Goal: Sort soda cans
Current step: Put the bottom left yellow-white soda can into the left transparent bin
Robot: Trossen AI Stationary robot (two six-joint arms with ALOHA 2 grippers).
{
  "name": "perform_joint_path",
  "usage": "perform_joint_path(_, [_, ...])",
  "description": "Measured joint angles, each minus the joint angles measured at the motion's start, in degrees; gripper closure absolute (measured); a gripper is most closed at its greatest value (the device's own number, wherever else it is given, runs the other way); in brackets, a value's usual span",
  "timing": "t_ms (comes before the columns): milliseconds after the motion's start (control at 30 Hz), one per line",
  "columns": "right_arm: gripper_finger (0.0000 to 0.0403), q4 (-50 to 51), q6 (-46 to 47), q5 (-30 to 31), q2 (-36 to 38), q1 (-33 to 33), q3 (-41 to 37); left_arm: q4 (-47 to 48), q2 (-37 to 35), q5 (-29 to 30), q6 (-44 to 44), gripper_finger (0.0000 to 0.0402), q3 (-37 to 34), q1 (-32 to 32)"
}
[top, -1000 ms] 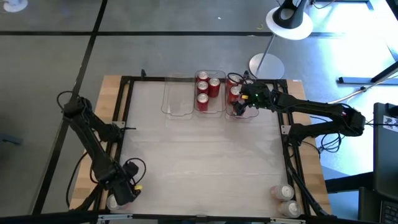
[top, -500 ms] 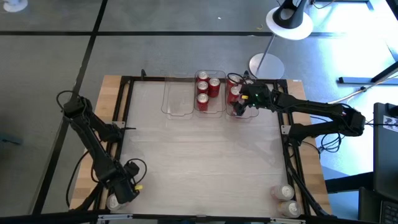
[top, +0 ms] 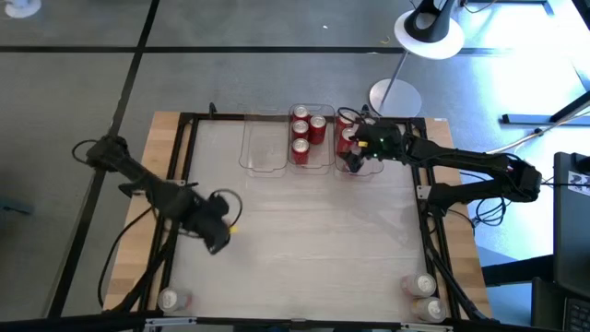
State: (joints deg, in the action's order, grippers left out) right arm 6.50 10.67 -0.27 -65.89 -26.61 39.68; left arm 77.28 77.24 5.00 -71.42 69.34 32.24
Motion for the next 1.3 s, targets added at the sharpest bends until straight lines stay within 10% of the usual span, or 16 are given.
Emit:
perform_joint_path(400, [0.0035,-18.12,-0.33,-14.41,0.13,6.75,0.0,-7.39,-0.62,6.79,36.7,0.0109,6.74,-23.82])
perform_joint_path(967, [0.0387,-32.13,-5.17,-15.25,-12.35,13.09,4.38,-28.03,-0.15,0.86,62.45,0.0109,6.89,-40.85])
perform_joint_path(1300, [0.0394,-25.56,-10.97,-12.68,-24.36,12.99,19.15,-31.01,1.05,-0.6,68.95,0.0109,6.8,-43.82])
